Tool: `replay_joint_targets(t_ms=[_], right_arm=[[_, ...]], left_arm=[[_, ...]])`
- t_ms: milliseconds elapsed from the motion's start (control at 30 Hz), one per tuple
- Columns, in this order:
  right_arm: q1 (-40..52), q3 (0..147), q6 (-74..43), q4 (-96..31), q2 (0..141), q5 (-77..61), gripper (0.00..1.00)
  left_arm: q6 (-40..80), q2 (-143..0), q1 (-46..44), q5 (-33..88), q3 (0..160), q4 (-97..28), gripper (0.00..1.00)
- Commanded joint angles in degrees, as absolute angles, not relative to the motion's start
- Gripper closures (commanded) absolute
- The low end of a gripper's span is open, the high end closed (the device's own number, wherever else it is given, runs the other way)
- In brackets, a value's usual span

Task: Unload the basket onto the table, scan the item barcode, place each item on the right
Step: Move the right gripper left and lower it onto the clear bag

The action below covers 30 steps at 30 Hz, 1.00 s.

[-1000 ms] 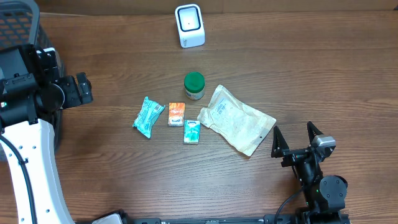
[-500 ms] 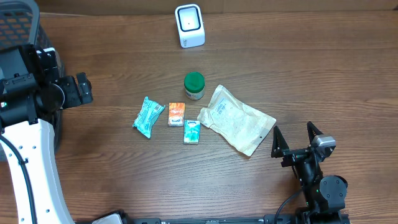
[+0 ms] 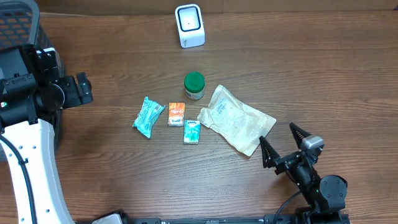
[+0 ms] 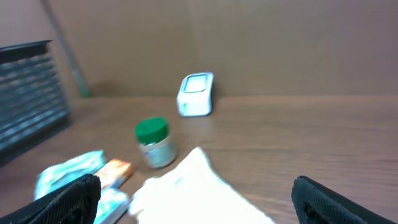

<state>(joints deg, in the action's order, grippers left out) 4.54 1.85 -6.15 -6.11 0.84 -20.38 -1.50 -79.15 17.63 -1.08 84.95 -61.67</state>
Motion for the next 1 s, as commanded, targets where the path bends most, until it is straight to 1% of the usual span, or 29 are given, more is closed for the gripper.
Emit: replay_joint_targets(t_ms=[0,133,267,400,533,667,767,867,967], right_arm=[[4.4,8.2,-5.9,-7.9,1.0,-25.3,0.0],[4.4,16.2,-5.9,-13.3,5.3,-27.0,0.0],[4.4,25.7,-5.9,-19.2,13.9,-27.8,0.0],[4.4,37.2,-4.8,-28.4,25.3,-28.0,0.0],[4.4,49.5,0.4,-40.0,37.8,-29.7,0.0],[4.4,59.6,0.2,-49.5,48.6,-31.2,0.0],[4.4,63.3,-0.5,-51.4,54.3,-32.5,0.0],[4.7,63.6,0.5,-49.7,58.6,-39.1,0.0],[7.1,63.6,1.2,-49.7,62.3,-35.3,0.0]], left_arm=[[-2.2,-79.4,17.5,-0.2,85.2,-61.5,0.01],[-2.2,-79.4,17.5,-0.2,85.2,-61.5,0.0],[-2.2,-79.4,17.5,-0.2,85.2,-61.5,0.0],[-2.2,-79.4,17.5,-0.2,85.2,-61.5,0.0],[-2.2,-79.4,17.5,-0.2,85.2,-61.5,0.0],[-2.2,-79.4,17.5,-0.2,85.2,-61.5,0.0],[-2.2,-79.4,17.5,-0.2,85.2,-61.5,0.0],[-2.2,-79.4,17.5,-0.2,85.2,-61.5,0.0],[-2.2,-79.4,17.5,-0.2,85.2,-61.5,0.0]])
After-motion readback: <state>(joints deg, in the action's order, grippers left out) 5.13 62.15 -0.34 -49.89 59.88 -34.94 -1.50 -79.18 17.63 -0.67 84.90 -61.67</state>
